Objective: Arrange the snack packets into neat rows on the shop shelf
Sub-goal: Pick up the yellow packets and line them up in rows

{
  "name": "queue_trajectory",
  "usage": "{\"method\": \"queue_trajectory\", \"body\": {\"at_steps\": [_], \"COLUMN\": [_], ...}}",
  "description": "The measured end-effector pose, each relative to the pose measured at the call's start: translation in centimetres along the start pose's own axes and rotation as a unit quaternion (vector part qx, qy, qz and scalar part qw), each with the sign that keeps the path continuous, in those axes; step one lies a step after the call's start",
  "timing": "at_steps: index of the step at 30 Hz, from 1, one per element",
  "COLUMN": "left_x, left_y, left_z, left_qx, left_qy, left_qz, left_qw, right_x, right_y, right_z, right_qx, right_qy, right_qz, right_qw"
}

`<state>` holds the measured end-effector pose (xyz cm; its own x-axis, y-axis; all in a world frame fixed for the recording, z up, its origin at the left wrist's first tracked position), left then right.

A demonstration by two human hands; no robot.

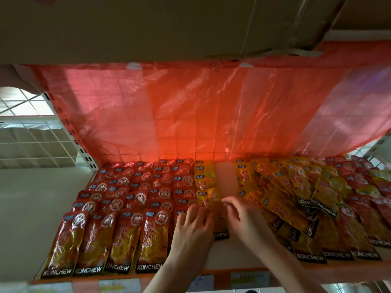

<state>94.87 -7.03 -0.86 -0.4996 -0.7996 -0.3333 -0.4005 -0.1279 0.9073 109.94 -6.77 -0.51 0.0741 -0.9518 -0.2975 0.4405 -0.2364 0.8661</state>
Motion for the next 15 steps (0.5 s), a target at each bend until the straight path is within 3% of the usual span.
{"method": "queue_trajectory", "body": {"at_steps": [5,9,15], "left_x": [-0.2,0.1,-0.3], "left_y": [-0.4,-0.3,-0.2], "left_z": [0.0,-0.9,-1.1], "left_qx": [0.000,0.020,0.008], "left_qy": [-0.008,-0.027,-0.005], "left_qz": [-0.034,-0.005,0.002], "left_qw": [0.999,0.999,1.000], "right_x": [-4.3,-8.1,-10.5], "right_y": [-0.1,-1.8,-3.7], "right_z": [0.8,1.2,-0.3], "right_qx": [0.039,0.064,0.087], "right_qy": [0.008,0.015,-0.051], "right_qz": [-0.029,0.003,0.056], "right_qw": [0.999,0.998,0.993]}}
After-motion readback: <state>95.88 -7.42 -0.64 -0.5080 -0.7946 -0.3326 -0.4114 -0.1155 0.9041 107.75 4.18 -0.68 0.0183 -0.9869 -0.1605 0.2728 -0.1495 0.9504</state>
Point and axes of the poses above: each hand's wrist, its own x-axis away from the middle knuckle, its own y-axis out of the back of the hand, z = x × y, the point moved 3 cm from there along -x, towards the middle knuckle, and after that the axes turned 12 degrees about x, right-handed, at the moved point
